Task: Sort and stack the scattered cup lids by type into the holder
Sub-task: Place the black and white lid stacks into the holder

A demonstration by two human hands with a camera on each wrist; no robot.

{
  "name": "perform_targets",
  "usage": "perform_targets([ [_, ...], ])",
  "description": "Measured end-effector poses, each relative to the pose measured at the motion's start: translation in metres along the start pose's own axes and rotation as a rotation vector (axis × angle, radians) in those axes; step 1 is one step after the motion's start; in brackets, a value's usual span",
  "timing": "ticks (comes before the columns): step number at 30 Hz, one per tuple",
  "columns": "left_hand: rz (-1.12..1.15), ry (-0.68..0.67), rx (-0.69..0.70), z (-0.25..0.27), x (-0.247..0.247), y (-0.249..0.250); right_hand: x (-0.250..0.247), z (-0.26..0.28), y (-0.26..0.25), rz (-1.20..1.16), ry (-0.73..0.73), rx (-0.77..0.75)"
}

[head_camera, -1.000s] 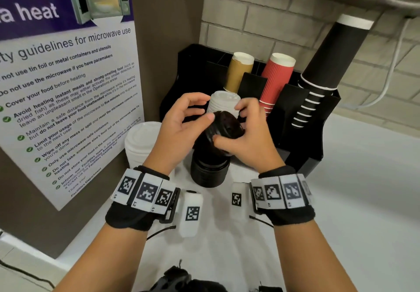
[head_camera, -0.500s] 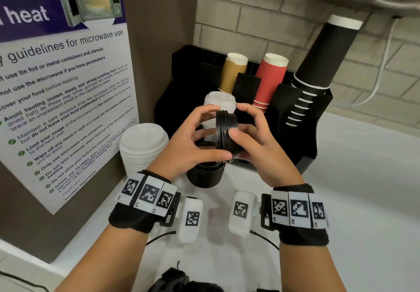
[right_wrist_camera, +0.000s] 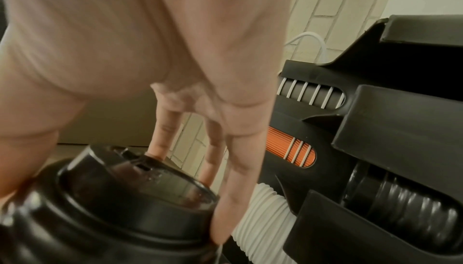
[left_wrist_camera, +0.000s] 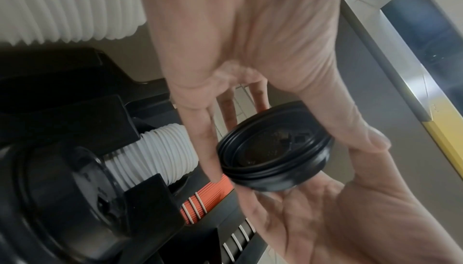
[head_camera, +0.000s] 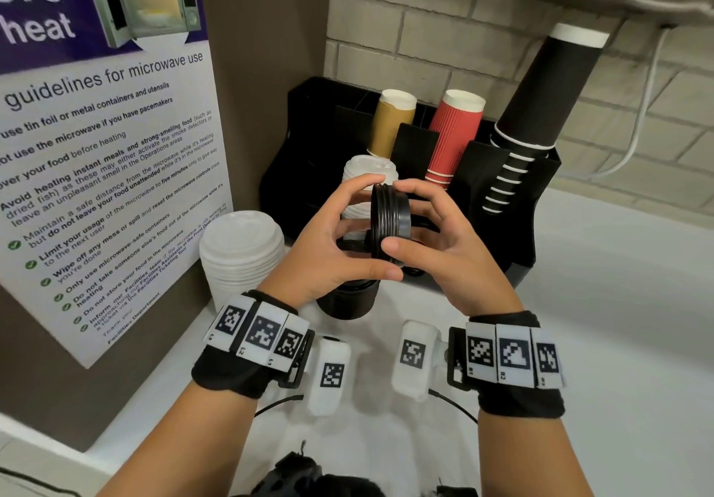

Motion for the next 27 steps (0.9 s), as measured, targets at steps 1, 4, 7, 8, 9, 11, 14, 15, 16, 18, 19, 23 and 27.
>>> perform_targets([
  [1,-0.005,-0.001,0.001,0.0,0.0,0.0,0.0,0.0,0.0,-0.006,0.0,-0.003],
  [4,-0.01,-0.009,-0.005,0.0,0.001,-0.001,-0.001,0.0,-0.001,0.001,0.011,-0.015],
  [7,-0.006,-0.011,-0.022,0.0,0.002,-0.003,-0.001,0.0,0.001,0.01,0.03,-0.028],
  [8,-0.002,-0.014,-0.028,0.0,0.002,-0.004,-0.002,-0.001,0.002,0.006,0.037,-0.03],
  [9,0.002,-0.021,-0.035,0.0,0.003,-0.005,-0.002,-0.001,0.003,0.004,0.042,-0.032],
  [11,0.014,-0.051,-0.053,-0.001,0.005,-0.006,-0.003,-0.003,0.005,0.007,0.052,-0.034],
  [14,0.035,-0.056,-0.077,0.0,0.006,-0.008,-0.006,-0.01,0.004,0.019,0.072,-0.042],
  [15,0.039,-0.032,-0.085,0.0,0.003,-0.008,-0.01,-0.014,0.002,0.016,0.09,-0.05],
  [16,0.038,-0.001,-0.093,0.0,-0.001,-0.008,-0.016,-0.018,-0.001,-0.001,0.115,-0.056],
  [18,0.026,0.053,-0.099,-0.001,-0.01,-0.01,-0.029,-0.026,-0.007,-0.084,0.163,-0.054],
  [19,0.016,0.066,-0.098,-0.002,-0.013,-0.011,-0.033,-0.029,-0.008,-0.126,0.174,-0.047],
  [23,0.019,0.04,-0.086,-0.004,-0.011,-0.013,-0.026,-0.031,0.005,-0.12,0.095,0.01],
  [27,-0.021,0.02,-0.028,-0.005,-0.005,-0.011,-0.011,-0.025,0.017,-0.095,0.003,0.048],
])
Point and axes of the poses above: each hand's wrist, its own z-axis away from the middle knuckle, its own x-axis out of the palm, y = z × x, the point moved 7 cm from there along -z, towards the middle knuckle, and after that the axes turned 14 degrees about -z, right-handed, at the moved point
